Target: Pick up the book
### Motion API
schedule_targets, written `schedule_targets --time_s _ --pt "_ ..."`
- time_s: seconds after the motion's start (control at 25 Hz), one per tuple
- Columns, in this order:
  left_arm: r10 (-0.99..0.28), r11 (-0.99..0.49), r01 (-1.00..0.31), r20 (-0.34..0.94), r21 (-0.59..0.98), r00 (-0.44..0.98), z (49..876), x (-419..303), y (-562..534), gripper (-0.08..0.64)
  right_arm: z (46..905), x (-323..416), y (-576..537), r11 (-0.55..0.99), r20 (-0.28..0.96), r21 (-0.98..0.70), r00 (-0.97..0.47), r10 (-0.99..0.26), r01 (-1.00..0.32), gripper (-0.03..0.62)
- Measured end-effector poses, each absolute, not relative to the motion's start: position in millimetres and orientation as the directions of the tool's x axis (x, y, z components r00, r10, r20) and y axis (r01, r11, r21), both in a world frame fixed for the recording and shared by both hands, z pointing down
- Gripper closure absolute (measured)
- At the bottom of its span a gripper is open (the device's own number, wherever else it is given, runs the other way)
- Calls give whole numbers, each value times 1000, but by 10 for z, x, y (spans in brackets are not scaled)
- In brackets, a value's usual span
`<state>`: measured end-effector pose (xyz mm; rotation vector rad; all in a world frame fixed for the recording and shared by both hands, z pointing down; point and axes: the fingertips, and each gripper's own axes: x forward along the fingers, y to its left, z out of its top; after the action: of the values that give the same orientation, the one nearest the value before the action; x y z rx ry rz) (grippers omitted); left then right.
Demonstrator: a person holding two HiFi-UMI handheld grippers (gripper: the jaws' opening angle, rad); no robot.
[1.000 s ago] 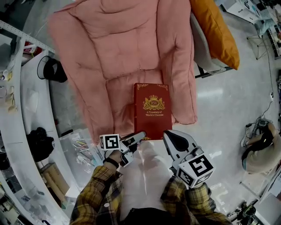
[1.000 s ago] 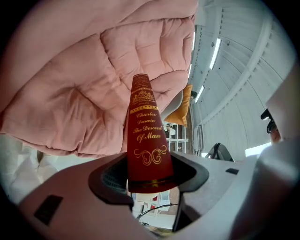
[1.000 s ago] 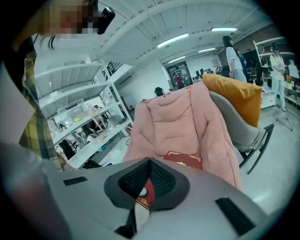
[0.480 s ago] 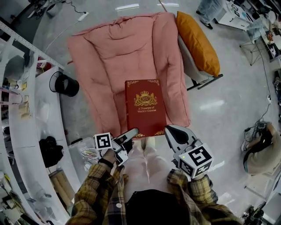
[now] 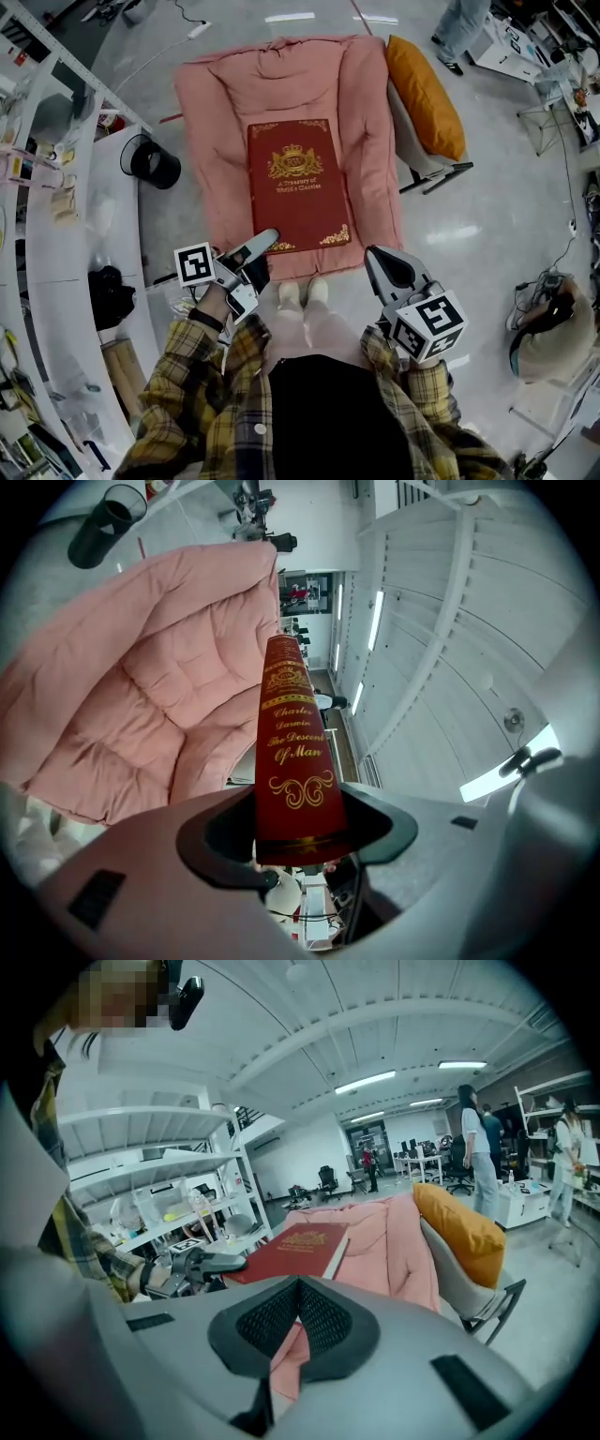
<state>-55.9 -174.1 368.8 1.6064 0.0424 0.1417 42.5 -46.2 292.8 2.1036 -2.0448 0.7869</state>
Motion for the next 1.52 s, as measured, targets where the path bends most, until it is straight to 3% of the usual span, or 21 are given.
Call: schedule_targets --time_s 0.4,0.68,1.52 --pt "73 -136 -21 32 990 997 2824 -782 -1779 307 2860 407 -417 -97 412 -250 -15 -911 -963 578" --pt "65 -81 50 -44 995 997 2445 -883 -1535 310 2762 386 -468 -87 401 -236 -16 -916 -968 578" --pt "8 -75 85 -85 994 996 2311 -922 -1427 310 2718 413 -599 -45 389 -214 -43 -920 -976 578"
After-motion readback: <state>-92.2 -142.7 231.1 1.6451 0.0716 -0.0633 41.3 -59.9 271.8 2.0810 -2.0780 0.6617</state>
